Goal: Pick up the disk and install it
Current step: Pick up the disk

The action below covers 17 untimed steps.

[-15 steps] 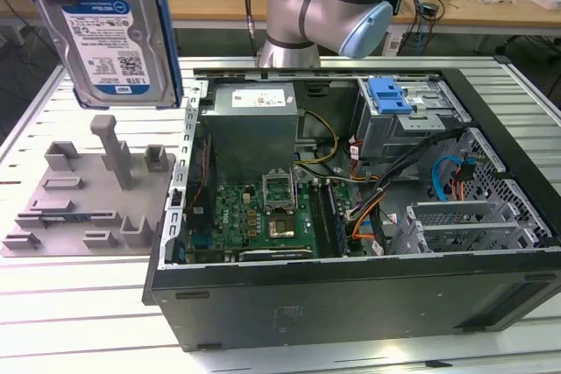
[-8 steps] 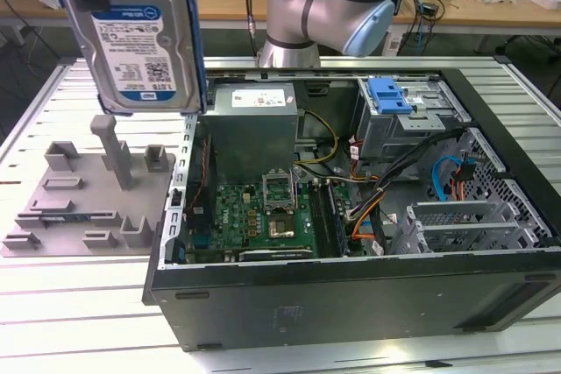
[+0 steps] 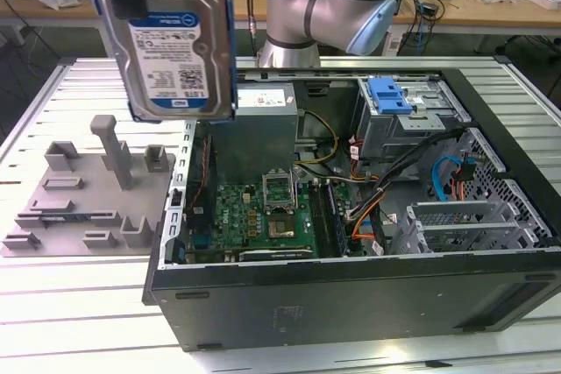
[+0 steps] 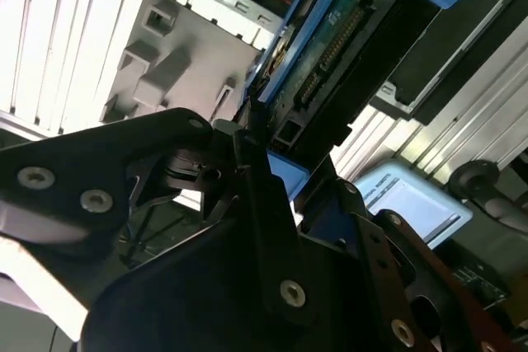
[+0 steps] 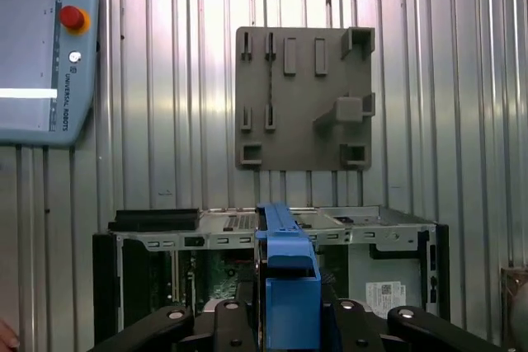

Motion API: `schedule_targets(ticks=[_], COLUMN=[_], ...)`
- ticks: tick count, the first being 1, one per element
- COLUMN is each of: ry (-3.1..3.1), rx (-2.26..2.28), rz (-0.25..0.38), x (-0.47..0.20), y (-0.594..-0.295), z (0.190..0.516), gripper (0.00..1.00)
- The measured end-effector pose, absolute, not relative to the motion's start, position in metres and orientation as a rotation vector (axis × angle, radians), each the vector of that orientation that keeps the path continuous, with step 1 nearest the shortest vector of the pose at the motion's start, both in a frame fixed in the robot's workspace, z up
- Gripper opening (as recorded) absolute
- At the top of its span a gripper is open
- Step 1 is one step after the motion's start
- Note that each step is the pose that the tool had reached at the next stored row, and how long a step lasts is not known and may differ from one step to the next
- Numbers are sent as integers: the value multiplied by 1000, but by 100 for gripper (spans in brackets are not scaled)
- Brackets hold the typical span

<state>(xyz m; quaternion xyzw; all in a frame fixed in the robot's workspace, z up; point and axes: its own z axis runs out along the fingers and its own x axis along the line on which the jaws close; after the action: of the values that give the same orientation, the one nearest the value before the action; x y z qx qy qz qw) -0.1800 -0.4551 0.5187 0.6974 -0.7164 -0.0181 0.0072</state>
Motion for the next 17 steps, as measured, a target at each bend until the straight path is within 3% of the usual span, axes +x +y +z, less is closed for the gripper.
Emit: schedule_targets(ticks=[17], ry=[-2236], rx=[2185], rz=[-57], x=[-97], y=[-482], z=[517], gripper=[37])
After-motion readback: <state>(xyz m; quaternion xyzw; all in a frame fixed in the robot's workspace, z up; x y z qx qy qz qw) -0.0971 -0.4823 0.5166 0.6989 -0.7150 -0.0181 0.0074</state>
